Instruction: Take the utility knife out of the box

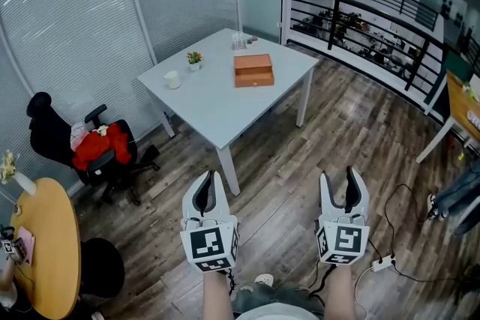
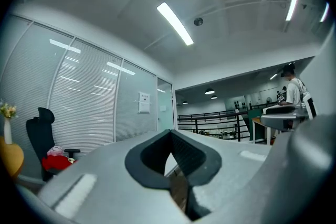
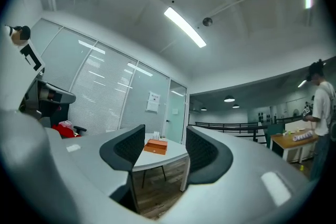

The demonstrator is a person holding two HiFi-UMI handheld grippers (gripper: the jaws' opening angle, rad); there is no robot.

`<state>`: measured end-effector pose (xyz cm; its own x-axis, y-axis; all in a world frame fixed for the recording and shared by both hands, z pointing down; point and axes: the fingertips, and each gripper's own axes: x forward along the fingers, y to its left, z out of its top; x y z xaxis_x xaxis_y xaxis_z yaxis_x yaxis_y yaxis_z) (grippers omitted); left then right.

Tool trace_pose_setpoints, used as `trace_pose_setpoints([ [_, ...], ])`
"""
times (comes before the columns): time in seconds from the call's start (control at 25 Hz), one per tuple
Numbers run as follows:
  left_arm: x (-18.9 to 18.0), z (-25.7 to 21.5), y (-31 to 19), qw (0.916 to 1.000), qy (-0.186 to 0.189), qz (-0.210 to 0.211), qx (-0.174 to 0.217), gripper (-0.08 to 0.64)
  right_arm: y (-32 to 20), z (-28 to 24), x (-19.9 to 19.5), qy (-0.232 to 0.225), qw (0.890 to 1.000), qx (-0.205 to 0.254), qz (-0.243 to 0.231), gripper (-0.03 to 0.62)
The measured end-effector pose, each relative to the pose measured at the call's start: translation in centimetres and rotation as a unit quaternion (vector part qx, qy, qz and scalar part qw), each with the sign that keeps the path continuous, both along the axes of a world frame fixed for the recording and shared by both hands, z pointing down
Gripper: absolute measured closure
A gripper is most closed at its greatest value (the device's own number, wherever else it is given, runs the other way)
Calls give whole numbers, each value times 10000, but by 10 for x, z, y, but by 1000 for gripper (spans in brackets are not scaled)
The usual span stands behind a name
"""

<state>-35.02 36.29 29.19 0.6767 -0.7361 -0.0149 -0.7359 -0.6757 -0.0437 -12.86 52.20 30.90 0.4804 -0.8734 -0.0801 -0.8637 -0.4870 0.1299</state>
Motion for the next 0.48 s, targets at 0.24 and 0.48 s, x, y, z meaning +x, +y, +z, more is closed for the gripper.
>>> trace_pose_setpoints([
  [0.24,7,4,-19,9999,-24,95,-78,560,-24,7,0,-16,9997,-224,-118,242],
  [0.48,12,13,-38,9998,-65,61,-154,560,-42,12,15,-161,9995,-245,-84,220],
])
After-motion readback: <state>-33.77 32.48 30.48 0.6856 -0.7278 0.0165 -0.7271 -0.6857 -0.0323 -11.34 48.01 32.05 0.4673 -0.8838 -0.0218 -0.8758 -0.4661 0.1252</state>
